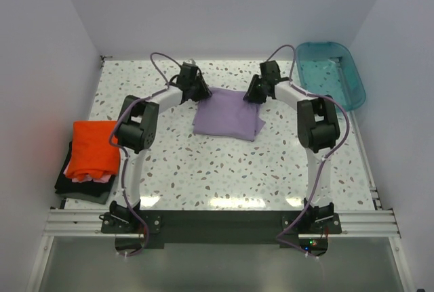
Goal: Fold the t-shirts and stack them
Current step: Fold the tshirt, then neatly place the folded tshirt to the corner
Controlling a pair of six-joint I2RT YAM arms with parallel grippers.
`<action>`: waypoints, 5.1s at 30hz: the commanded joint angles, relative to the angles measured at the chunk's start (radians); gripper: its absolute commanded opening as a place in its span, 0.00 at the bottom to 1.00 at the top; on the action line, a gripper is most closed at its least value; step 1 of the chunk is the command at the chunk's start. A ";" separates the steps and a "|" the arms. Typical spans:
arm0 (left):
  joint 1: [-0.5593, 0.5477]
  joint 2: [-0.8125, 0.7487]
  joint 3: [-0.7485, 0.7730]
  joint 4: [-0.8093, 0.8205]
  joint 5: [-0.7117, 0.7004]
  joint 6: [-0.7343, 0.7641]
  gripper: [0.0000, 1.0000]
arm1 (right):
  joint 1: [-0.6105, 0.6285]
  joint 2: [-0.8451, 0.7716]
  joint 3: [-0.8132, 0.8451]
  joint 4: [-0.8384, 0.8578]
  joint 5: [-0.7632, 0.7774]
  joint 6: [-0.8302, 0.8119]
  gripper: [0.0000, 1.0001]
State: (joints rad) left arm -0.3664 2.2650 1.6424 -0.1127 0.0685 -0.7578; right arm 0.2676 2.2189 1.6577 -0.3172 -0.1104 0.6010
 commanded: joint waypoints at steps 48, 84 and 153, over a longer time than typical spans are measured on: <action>0.023 -0.585 -0.613 -0.018 -0.150 0.041 0.84 | 0.160 0.116 0.195 -0.267 -0.043 -0.323 0.40; -0.072 -0.220 -0.382 -0.179 -0.075 -0.024 0.00 | 0.144 -0.134 0.178 -0.229 -0.071 -0.222 0.49; 0.756 -0.548 0.401 -1.047 -0.260 -0.293 0.00 | 0.246 -0.177 0.243 -0.226 -0.150 -0.156 0.47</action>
State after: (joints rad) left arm 0.3687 1.7714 1.9839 -1.1694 -0.1909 -1.0744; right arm 0.5060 2.0571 1.8645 -0.5522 -0.2462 0.4347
